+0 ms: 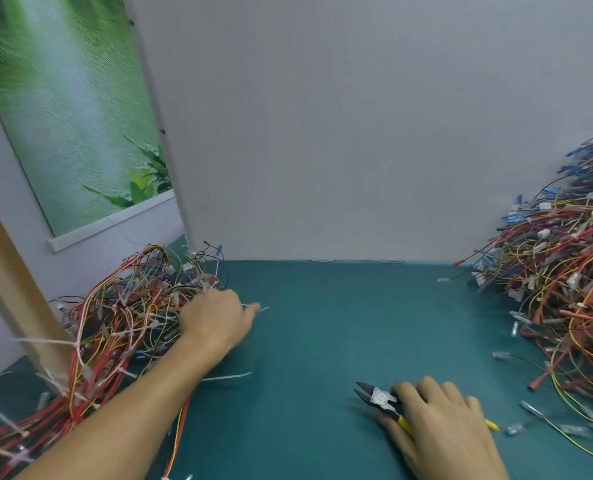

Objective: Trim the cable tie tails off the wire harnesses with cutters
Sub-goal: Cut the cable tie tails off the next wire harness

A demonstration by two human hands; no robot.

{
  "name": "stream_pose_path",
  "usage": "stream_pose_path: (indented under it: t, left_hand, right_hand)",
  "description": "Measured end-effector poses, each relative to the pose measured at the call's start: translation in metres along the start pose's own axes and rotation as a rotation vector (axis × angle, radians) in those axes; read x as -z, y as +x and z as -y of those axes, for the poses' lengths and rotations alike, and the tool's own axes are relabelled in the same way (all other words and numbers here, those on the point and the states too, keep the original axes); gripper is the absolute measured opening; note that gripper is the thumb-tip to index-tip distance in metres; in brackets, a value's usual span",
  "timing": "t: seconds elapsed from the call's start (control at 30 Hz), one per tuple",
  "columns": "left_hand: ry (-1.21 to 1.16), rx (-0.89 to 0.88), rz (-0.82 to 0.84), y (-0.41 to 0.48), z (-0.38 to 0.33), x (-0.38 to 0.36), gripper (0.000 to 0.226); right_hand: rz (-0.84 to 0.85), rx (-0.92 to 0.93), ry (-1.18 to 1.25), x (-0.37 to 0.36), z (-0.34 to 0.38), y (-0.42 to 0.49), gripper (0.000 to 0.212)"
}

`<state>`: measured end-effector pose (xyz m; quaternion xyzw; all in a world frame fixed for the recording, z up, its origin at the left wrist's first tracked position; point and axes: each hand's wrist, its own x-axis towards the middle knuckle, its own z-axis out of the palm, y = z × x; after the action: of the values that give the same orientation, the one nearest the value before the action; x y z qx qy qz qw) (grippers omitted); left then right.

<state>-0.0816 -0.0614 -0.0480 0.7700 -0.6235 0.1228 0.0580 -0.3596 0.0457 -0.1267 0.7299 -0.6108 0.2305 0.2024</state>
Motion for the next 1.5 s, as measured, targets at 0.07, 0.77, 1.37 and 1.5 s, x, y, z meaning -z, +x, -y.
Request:
stream_pose_path:
  t: [0.07,0.77,1.37,1.5]
  left_hand:
    - [0.048,0.033,0.108,0.007,-0.004,-0.014,0.039]
    - [-1.557,0.068,0.581,0.013,-0.005,0.058,0.011]
    - [-1.412,-0.052,0.574,-0.049,-0.074,-0.004,0.013]
    - [-1.475,-0.164,0.581,-0.061,-0.095,0.001,0.015]
  right_hand:
    - [0.051,-0.012,0.025,0.000,-0.001,0.000,0.044]
    - [0.080,-0.023,0.058,0.009,0.001,0.001,0.041]
    - [0.387,-0.301,0.233,0.039,-0.004,0.014,0.026]
    - [0.359,-0.634,0.737,0.044,-0.018,0.029,0.035]
